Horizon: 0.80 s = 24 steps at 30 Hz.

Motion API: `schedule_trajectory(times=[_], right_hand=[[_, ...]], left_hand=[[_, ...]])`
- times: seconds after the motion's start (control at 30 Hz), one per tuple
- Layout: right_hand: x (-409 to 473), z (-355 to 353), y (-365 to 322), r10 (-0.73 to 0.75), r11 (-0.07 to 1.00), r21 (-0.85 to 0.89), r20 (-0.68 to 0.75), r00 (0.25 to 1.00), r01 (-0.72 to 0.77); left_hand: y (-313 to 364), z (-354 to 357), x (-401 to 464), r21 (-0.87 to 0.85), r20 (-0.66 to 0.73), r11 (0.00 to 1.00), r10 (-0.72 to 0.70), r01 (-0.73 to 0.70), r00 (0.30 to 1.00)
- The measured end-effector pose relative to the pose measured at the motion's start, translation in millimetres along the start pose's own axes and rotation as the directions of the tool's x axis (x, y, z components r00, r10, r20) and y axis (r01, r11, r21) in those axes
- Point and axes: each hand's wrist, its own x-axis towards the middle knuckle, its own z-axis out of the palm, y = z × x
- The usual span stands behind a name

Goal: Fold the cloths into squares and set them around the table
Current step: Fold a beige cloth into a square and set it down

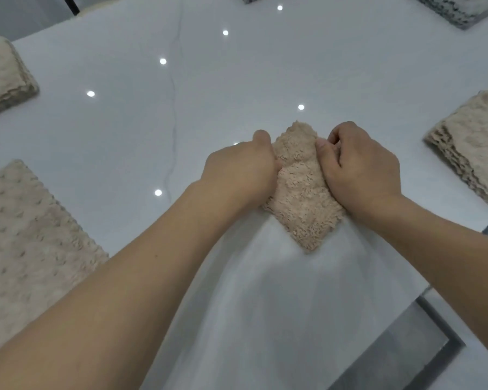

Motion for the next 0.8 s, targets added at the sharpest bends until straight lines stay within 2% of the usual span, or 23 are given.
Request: schedule_trajectory(times=[0.17,0.43,0.7,0.8], right_hand=[[-42,-1,-18,-0.008,0.998,-0.056,0.076,0.997,0.013],[-93,-2,-39,-0.008,0.999,-0.049,0.120,0.993,0.014],[-130,0,-56,-0.004,0.998,-0.069,0.117,0.993,0.012],[-135,3,-57,-0.018,0.999,-0.048,0.076,0.997,0.021]], left_hand=[[-14,6,-40,-0.048,0.042,0.997,-0.058,0.060,0.997],[-38,8,-92,-0.104,0.087,0.994,-0.010,0.019,0.996],[-51,31,-144,-0.035,-0.169,0.995,0.090,-0.098,0.982],[-56,41,-165,-0.094,-0.275,0.988,0.096,-0.126,0.957]])
